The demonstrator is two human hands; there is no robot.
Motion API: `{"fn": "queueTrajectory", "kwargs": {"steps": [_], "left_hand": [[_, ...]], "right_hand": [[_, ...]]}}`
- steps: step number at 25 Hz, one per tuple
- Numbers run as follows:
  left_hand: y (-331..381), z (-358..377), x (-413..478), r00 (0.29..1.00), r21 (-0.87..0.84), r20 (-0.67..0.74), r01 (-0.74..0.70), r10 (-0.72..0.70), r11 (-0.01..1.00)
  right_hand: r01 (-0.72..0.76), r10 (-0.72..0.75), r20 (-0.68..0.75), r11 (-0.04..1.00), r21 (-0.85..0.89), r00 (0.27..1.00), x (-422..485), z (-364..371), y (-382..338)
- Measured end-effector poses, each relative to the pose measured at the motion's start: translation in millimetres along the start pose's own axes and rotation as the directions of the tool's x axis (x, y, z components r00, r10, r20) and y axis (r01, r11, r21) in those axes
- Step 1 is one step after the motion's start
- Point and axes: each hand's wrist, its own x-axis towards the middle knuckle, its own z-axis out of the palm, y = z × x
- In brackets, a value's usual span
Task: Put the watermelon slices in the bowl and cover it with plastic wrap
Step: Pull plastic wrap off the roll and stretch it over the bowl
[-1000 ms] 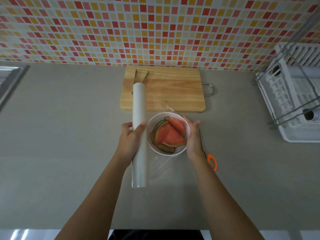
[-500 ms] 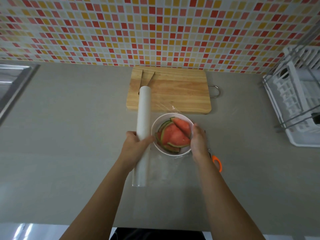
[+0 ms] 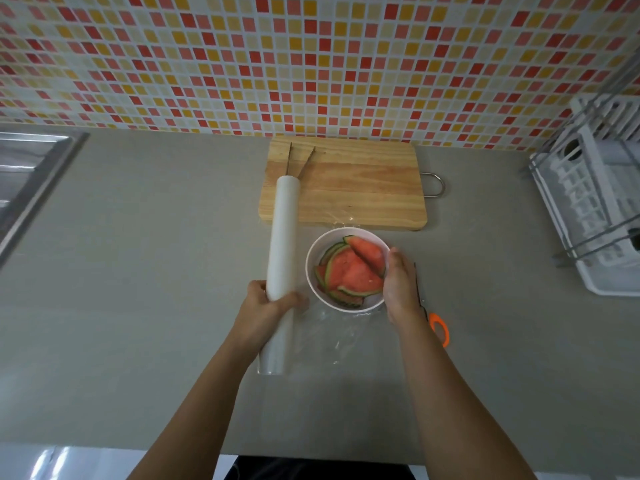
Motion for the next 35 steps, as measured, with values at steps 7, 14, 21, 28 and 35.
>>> {"fn": "queueTrajectory", "kwargs": {"steps": [7,14,21,28,35], "left_hand": [[-14.8,-2.3,-16.5,0.993,-0.202,0.098,0.085,-0.067,0.976],[-32.8,-11.8,-30.5,0.991,-0.158,0.137,0.023,-0.001,0.987],[-25.7,-6.5,-16.3,0.995,-0.261,0.103,0.017,0.011,0.965],[-27.4,-9.5,-18.1,0.998,0.125,-0.01,-0.064,0.066,0.99],[-37.0,-17.5,-19.2,0.994,0.06,0.093,-0.06,0.054,0.996]], "right_hand": [[0.021,-0.021,-0.006,0.999,-0.027,1.0,2.3,1.5,1.8],[0.027,-0.027,-0.018,1.0,-0.01,0.999,-0.4,1.4,-0.5],[-0.02,0.02,0.008,1.0,0.01,1.0,20.0,11.2,-9.6],[-0.003,0.003,0.015,0.998,-0.057,1.0,31.0,15.3,-13.9],[0.004,-0.004,0.008,0.998,-0.058,1.0,29.8,15.7,-16.0]]}}
